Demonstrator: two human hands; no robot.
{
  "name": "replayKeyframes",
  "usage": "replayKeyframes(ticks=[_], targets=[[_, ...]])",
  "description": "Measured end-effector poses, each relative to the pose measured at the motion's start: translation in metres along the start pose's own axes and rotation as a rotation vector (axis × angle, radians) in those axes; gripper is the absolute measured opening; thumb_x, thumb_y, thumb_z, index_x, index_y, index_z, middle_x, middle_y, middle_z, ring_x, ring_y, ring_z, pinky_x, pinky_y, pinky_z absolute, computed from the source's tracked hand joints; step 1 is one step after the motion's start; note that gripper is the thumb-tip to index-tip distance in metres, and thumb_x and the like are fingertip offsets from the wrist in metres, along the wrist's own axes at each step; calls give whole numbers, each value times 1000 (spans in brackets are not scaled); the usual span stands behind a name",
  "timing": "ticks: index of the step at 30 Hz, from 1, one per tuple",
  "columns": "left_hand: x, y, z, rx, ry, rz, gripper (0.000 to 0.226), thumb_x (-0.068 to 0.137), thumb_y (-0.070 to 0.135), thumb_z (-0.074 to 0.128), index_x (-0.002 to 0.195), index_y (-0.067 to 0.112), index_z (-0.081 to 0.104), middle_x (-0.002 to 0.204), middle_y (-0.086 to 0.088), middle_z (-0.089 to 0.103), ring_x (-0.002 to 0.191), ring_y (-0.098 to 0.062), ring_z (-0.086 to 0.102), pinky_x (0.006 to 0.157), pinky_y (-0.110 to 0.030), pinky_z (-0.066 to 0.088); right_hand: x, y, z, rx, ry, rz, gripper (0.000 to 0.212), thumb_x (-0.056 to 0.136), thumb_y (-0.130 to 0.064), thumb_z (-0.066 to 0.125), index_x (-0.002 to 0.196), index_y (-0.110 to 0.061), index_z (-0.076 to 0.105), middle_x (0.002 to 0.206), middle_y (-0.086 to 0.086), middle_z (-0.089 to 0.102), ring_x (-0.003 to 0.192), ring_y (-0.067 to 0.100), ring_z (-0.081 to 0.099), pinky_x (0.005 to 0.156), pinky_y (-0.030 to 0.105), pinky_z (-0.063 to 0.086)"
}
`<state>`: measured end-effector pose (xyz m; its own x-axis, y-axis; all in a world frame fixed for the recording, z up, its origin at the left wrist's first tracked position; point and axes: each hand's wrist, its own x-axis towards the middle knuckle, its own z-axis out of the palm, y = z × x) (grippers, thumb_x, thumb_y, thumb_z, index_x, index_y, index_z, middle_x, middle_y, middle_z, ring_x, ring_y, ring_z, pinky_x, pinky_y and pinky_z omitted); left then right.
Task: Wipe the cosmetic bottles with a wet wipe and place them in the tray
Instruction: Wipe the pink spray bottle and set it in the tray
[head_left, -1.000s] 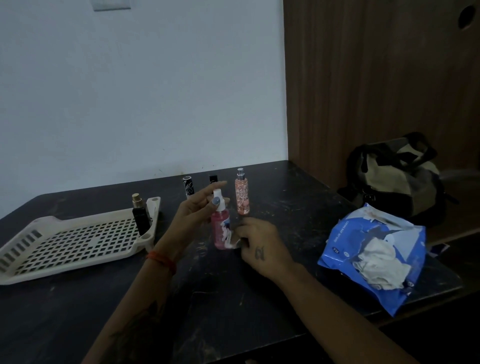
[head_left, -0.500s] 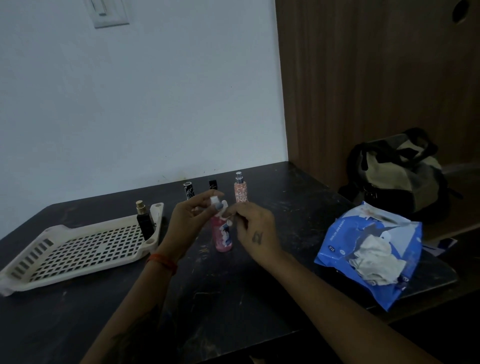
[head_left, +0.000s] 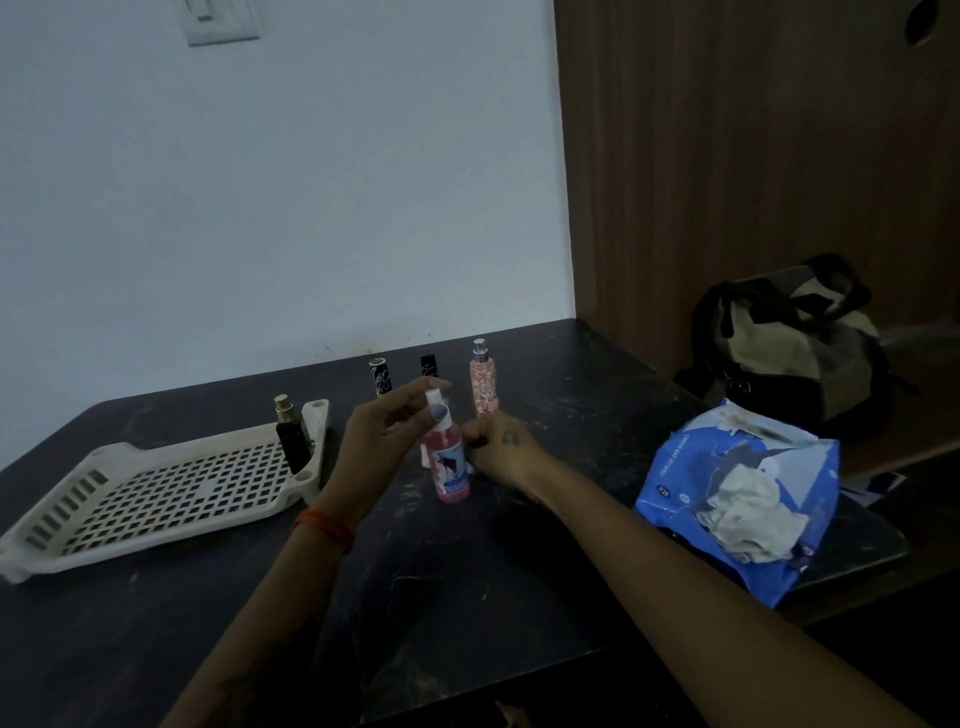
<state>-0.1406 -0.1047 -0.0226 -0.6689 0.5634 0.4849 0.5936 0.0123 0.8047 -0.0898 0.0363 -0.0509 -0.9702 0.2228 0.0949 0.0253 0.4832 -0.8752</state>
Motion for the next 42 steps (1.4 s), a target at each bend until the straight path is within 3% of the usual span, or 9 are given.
replayKeyframes(ticks=[8,12,16,22,29,33,37,40,42], targets=[[-3,-4,-2,-100,148,-85,23,91,7,50,113,6,57,92,-4,63,77,-3,66,68,-18,56,-32,-4,4,46,516,-181,20,83,-3,62,101,-10,68,109,5,67,83,4,58,59,-4,41],[-10,0,-1,-200,200,-122,20,91,9,50,108,6,61,86,-7,63,73,-6,67,67,-22,57,-47,-8,24,-116,462,-351,25,88,-5,56,111,-10,63,113,7,63,97,9,59,76,7,45],[-16,7,-9,-298,251,-151,16,91,12,51,102,16,62,89,-5,62,74,-6,67,62,-20,56,-58,8,21,-146,274,-144,22,87,-8,58,107,-12,65,105,5,67,86,7,61,71,8,45],[-20,25,-5,-271,286,-42,16,89,11,53,102,10,62,85,4,65,79,-6,67,67,-25,58,-64,-14,17,997,251,376,25,79,15,55,85,-7,67,84,8,69,76,15,66,65,21,55],[-22,36,-5,16,280,106,18,87,10,56,96,25,62,97,-7,64,87,-15,65,72,-25,57,-75,-15,10,1336,262,472,33,81,20,44,102,4,63,94,15,65,86,22,63,68,26,51],[-24,27,0,260,285,120,27,86,5,58,112,9,62,101,-8,59,80,-3,58,64,-6,48,-78,-13,-3,1116,442,339,33,82,13,51,97,-12,67,96,7,68,85,17,64,76,29,54],[-29,19,6,310,284,90,30,86,4,58,115,9,60,99,-2,56,78,2,54,63,-3,45,-71,-30,-5,478,582,-18,28,83,-3,62,91,-29,68,103,-4,68,85,4,62,64,12,51],[-30,18,7,319,262,87,28,88,6,55,115,8,60,100,-4,58,79,-1,54,66,-4,46,-58,-47,-4,17,601,-447,19,83,-1,63,95,-13,71,96,-1,68,76,-5,57,67,-2,43],[-31,18,8,242,214,47,22,91,8,49,109,10,62,107,-11,61,88,-12,58,74,-12,48,-53,-53,2,-170,540,-655,16,80,4,64,92,-3,72,93,10,71,80,10,64,79,2,45]])
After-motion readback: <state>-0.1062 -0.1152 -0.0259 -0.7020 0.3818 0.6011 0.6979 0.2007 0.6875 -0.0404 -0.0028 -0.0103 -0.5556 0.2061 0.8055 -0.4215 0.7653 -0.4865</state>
